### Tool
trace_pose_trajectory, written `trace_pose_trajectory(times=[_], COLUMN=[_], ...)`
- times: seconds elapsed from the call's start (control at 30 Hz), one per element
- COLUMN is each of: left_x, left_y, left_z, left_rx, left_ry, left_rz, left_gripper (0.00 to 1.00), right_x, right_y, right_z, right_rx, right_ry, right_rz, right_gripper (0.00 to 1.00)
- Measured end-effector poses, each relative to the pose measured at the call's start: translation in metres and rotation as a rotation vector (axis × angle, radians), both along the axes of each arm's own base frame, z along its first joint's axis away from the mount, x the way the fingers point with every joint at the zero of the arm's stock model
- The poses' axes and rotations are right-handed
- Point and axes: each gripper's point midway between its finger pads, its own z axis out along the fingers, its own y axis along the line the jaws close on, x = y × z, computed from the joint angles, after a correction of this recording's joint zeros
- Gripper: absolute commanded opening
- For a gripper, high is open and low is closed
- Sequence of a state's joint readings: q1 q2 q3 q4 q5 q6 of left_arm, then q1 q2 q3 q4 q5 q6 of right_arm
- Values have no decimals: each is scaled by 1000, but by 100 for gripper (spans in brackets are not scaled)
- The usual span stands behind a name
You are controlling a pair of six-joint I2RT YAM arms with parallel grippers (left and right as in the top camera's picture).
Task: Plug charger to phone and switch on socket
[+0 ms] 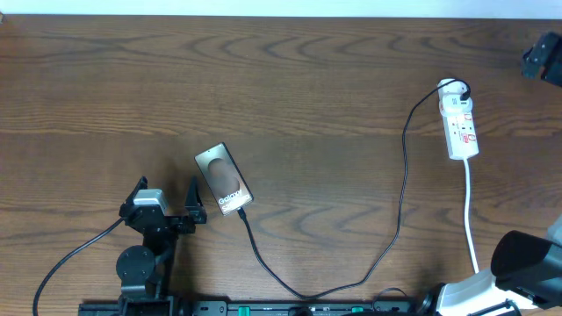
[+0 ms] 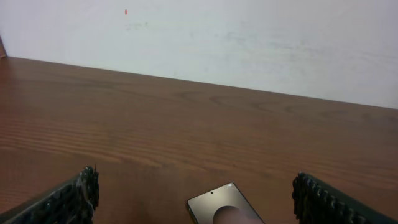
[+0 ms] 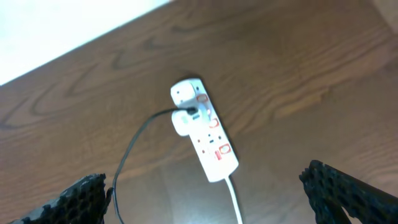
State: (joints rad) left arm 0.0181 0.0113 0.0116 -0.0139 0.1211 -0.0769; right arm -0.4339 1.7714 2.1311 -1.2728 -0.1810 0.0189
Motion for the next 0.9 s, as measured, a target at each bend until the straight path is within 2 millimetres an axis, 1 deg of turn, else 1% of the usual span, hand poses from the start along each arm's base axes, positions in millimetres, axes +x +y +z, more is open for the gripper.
trace_pose_trajectory(times=[0.1,0.2,0.3,0.33,0.47,0.53,0.73,0.9], left_x=[0,0,0,0,0,0,0,0], left_y=[0,0,0,0,0,0,0,0], left_z=[0,0,0,0,0,0,0,0], left_rx=[0,0,0,0,0,0,0,0], left_ry=[0,0,0,0,0,0,0,0], left_rz=[0,0,0,0,0,0,0,0], left_gripper=[98,98,98,98,98,98,98,97], right_x=[18,34,37,35,20,10,-15,-30], right_y=[13,36,60,70,90,98,108,111], right_z=[6,10,13,13,8,1,-32,-46], right_rx=[-31,-60,-83,-90,-105,-110,-117,-125], right_ry=[-64,-144,-219,-251,-310,-333,-374,-465], right_rz=[42,103,156,177,214,227,234,218], right_gripper=[99,99,99,99,99,99,99,99])
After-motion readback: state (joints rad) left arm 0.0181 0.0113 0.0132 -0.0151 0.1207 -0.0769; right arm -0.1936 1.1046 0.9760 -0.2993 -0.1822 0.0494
